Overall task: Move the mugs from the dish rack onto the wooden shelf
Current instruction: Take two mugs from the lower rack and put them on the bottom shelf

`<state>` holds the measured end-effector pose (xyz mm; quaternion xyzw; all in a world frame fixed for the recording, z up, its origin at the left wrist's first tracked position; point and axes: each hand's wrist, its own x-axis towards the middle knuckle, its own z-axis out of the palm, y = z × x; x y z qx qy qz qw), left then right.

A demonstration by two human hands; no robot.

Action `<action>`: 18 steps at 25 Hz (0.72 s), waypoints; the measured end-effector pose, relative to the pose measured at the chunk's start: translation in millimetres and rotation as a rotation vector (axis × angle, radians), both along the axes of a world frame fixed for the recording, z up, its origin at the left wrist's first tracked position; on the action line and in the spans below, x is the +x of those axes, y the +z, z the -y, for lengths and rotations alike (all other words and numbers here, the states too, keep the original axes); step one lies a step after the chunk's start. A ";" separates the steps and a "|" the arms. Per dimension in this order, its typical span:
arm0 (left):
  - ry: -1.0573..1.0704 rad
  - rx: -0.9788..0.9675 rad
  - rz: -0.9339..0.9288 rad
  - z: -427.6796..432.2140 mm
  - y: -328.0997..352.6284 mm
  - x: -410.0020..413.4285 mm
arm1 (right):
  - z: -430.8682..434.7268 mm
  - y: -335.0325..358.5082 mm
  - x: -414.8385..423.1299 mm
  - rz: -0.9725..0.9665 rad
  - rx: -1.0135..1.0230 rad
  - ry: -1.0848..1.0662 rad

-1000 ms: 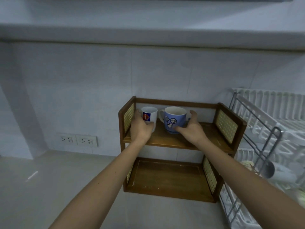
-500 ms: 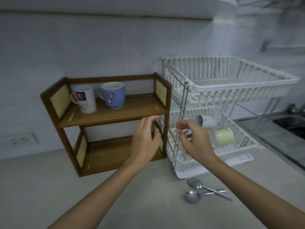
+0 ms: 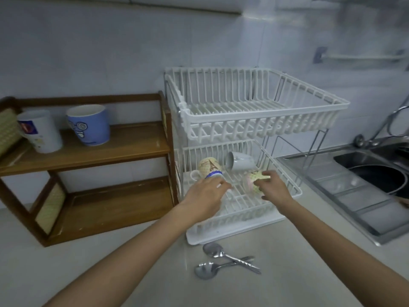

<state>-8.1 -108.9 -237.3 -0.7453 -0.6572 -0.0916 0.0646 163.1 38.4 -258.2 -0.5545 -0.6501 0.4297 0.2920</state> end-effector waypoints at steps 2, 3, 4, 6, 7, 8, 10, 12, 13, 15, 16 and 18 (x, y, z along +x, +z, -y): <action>0.221 -0.169 -0.137 -28.3 -8.1 4.2 | -33.0 -6.9 3.8 -0.347 -0.525 -0.161; 0.306 -0.251 -0.177 -40.1 -10.6 4.4 | -46.8 -10.6 3.7 -0.489 -0.703 -0.215; 0.376 -0.332 -0.190 -48.7 -12.3 3.3 | -56.8 -14.9 1.3 -0.587 -0.810 -0.262; 0.495 -0.477 -0.162 -73.3 -19.1 10.6 | -78.2 -25.3 -2.0 -0.617 -0.909 -0.283; 0.521 -0.511 -0.141 -75.9 -22.4 9.5 | -77.9 -28.6 -10.1 -0.587 -0.915 -0.293; 0.544 -0.520 -0.130 -82.0 -25.3 11.6 | -81.7 -32.0 -15.9 -0.549 -0.914 -0.295; 0.586 -0.524 -0.112 -96.5 -26.3 16.9 | -89.5 -35.1 -21.2 -0.485 -0.892 -0.311; 0.596 -0.572 -0.095 -103.3 -22.8 17.6 | -96.1 -39.4 -26.2 -0.475 -0.884 -0.304; 0.588 -0.599 -0.097 -104.2 -22.1 15.6 | -97.1 -42.1 -29.3 -0.490 -0.886 -0.305; 0.572 -0.615 -0.079 -103.4 -23.6 12.7 | -100.2 -47.3 -34.8 -0.512 -0.900 -0.359; 0.572 -0.605 -0.075 -102.3 -24.6 11.4 | -100.8 -50.4 -36.0 -0.521 -0.893 -0.373; 0.562 -0.569 -0.088 -99.4 -24.2 9.0 | -105.2 -55.8 -39.4 -0.560 -0.884 -0.388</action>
